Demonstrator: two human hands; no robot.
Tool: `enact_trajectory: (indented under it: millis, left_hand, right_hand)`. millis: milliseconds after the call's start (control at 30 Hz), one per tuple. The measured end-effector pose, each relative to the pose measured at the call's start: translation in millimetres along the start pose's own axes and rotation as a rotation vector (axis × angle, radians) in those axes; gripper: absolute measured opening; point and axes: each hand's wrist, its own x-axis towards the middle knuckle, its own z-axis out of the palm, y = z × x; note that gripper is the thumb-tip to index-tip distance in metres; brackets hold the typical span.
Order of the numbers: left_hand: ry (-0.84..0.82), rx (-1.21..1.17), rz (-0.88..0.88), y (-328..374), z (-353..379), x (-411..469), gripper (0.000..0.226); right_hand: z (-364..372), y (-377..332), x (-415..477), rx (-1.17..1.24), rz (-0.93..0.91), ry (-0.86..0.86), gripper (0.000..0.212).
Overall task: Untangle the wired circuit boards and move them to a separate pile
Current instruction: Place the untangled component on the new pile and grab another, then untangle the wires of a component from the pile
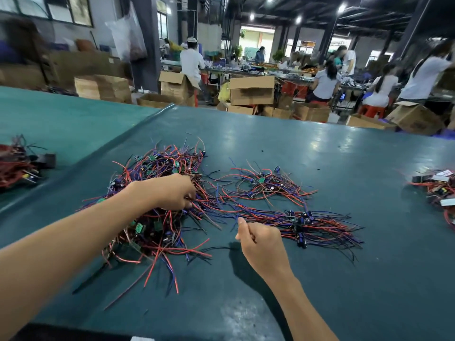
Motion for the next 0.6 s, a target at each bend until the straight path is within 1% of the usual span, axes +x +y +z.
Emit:
enact_trajectory:
  millis: [100,200,300,400,533,600]
  left_hand:
    - [0.033,0.006,0.032,-7,0,-8,0.038]
    - [0.037,0.059,-0.008,-9,3,-12,0.032]
    - [0.056,0.082,-0.023,-9,6,-15,0.026]
    - [0.121,0.101,-0.005,-8,3,-18,0.021]
    - [0.289,0.103,0.05,-4,-11,-21,0.018]
    - [0.302,0.063,0.066,-5,-22,-21,0.019]
  right_hand:
    - [0,0,0,0.019,0.022,0.001,0.051]
    - [0,1,-1,0.047,0.047,0.008,0.05]
    - [-1,2,-2,0.042,0.02,-0.006,0.051]
    - [0,3,-2,0.031,0.014,-0.012,0.052]
    - [2,6,0,0.027,0.013,-0.007,0.055]
    - [3,7,-1,0.026,0.009,-0.005,0.057]
